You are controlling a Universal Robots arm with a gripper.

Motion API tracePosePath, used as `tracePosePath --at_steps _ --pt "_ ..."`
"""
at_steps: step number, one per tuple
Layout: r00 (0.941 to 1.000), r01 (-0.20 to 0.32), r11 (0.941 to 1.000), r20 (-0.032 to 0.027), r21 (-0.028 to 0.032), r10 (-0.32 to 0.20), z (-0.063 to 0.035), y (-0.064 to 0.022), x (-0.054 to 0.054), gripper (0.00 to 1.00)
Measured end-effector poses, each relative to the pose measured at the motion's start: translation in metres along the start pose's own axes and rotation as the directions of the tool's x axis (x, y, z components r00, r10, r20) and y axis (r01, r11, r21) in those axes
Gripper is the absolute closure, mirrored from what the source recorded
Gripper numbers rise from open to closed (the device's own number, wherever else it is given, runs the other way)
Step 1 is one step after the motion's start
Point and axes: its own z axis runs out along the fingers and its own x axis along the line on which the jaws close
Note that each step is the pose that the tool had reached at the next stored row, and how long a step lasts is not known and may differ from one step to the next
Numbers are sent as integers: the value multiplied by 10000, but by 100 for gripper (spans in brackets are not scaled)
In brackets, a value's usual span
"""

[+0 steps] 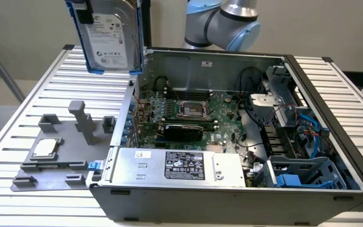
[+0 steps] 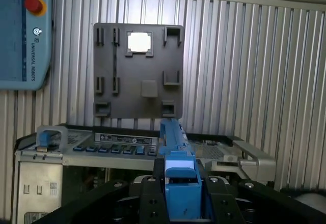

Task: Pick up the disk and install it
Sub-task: 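Pick up the disk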

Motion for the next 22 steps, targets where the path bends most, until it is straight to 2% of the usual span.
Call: tracePosePath --at_steps 22 --pt "10000 1 10000 0 1 -1 -29 -959 455 67"
